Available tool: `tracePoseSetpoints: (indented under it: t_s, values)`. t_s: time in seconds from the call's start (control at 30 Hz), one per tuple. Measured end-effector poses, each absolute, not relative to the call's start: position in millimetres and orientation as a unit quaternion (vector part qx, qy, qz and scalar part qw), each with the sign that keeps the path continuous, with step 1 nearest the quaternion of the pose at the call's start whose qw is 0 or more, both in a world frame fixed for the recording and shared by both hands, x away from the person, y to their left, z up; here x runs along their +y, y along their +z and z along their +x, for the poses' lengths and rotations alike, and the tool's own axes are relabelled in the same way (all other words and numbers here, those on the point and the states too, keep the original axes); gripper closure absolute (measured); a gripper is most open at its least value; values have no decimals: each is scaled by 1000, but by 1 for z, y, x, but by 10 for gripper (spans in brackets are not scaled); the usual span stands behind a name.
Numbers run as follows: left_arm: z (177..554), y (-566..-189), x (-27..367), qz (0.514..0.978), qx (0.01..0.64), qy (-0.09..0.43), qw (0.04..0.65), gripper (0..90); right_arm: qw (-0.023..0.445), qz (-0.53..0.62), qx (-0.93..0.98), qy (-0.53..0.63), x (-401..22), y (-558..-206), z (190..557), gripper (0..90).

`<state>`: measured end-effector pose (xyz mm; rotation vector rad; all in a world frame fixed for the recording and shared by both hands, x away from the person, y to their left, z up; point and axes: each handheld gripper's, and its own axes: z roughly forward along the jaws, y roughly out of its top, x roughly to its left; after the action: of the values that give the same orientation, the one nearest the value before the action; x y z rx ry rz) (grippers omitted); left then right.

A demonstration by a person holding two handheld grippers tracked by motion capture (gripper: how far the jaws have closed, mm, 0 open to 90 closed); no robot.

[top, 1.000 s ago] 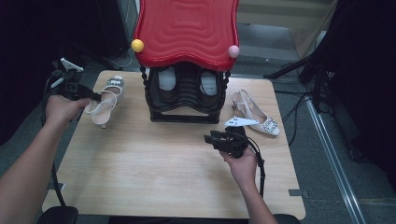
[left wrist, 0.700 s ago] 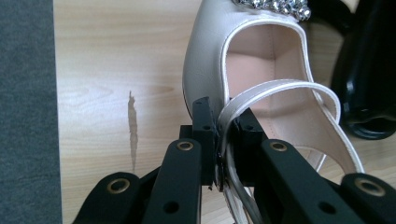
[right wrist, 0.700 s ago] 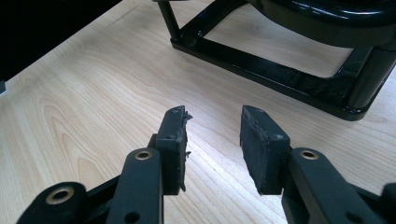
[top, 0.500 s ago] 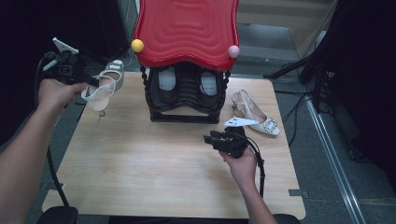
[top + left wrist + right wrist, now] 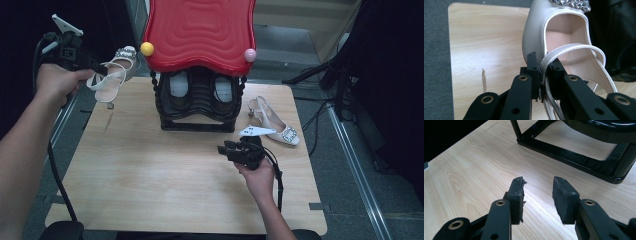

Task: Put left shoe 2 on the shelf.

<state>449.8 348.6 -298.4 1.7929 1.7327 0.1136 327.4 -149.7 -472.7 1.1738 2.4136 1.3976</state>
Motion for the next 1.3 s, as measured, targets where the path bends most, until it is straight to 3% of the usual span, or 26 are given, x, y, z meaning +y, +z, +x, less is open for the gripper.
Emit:
tracePoseSetpoints:
  t_s: [0.67, 0.97, 1.3]
  values:
    - [450, -197, 328, 692, 629, 72, 346, 834, 58, 388, 797, 459, -150, -472, 327, 625]
    - [447, -134, 300, 693, 613, 92, 367, 833, 60, 387, 796, 462, -151, -472, 327, 624]
    - [460, -106, 251, 711, 589, 101, 372, 831, 58, 384, 797, 462, -151, -472, 327, 623]
